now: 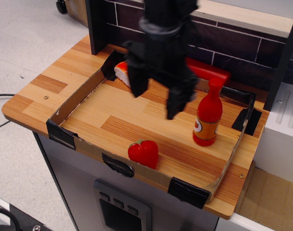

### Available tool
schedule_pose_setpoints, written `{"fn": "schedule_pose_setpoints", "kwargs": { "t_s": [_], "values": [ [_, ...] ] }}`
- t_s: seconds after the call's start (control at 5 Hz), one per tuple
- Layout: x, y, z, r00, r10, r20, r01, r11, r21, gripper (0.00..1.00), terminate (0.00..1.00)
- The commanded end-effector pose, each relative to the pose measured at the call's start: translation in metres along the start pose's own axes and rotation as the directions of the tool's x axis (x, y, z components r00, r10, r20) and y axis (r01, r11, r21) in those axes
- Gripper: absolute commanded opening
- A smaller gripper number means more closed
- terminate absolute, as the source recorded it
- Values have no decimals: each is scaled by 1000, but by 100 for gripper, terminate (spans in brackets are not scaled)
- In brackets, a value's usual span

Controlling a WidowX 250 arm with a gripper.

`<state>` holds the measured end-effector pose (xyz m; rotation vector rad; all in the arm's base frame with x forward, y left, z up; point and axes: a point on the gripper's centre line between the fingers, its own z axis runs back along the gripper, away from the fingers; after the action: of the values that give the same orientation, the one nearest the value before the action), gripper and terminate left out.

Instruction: Topple hot sauce bottle

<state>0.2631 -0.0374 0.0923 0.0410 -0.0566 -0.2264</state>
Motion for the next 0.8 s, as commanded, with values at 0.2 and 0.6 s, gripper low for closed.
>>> {"fn": "schedule_pose_setpoints", "kwargs": {
  "t_s": [0.2, 0.6],
  "values": [
    [57, -23, 13, 995, 21, 98, -21, 1000, 4, 100, 0],
    [68, -31, 7, 989, 50, 142, -52, 999, 13, 100, 0]
  ]
}}
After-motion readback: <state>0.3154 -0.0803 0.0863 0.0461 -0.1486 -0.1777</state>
